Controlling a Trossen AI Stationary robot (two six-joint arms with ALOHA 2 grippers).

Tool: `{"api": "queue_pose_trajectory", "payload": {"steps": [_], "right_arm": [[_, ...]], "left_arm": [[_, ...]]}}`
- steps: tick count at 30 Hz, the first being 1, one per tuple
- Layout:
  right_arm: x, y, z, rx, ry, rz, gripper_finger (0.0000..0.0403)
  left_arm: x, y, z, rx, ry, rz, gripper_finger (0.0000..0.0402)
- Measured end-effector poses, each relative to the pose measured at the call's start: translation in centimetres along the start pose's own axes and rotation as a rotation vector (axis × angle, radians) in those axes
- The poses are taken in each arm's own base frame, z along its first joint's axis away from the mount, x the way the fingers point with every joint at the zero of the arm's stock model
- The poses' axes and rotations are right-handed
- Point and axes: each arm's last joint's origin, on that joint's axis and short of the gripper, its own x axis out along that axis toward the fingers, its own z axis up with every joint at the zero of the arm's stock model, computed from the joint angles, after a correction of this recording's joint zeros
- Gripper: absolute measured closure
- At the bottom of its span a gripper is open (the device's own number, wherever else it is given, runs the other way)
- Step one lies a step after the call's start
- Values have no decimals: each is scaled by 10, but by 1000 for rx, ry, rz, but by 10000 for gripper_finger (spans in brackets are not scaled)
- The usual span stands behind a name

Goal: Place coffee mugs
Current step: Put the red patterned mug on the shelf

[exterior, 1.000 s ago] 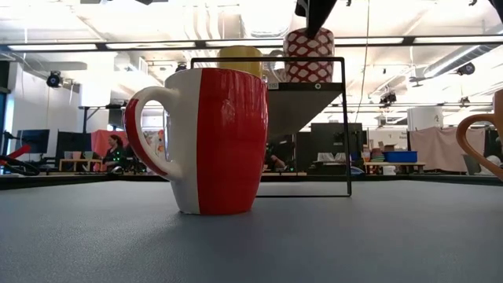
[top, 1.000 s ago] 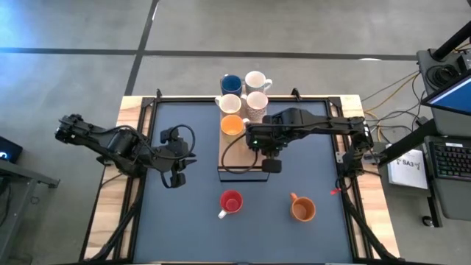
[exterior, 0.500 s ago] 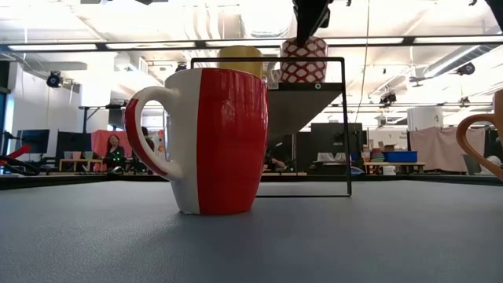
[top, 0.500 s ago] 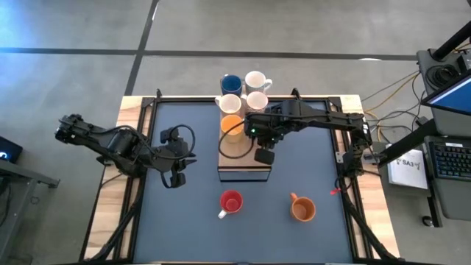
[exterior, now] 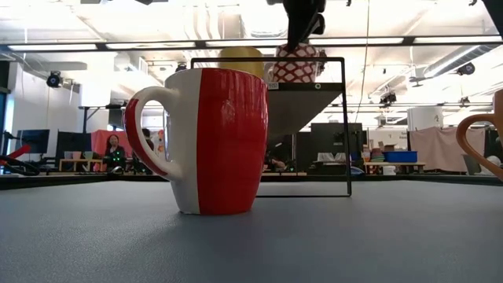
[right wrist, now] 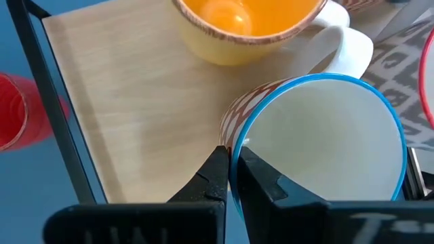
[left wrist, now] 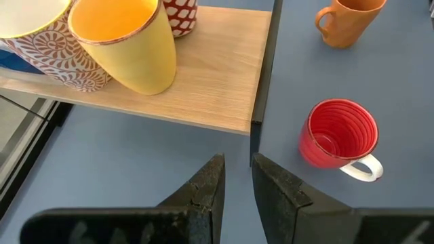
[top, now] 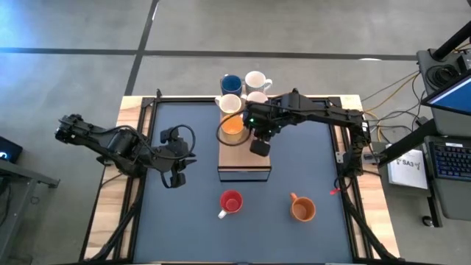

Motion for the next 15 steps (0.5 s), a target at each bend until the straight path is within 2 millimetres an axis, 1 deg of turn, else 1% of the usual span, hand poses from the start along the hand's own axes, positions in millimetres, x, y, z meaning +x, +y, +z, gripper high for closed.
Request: {"api": "queue_pose_trajectory", "payload": {"steps": [15], "right_arm": [[1, -13, 5, 35, -29, -20, 386]], "left_arm": [[0, 0, 0, 10, 1, 0, 345]]}}
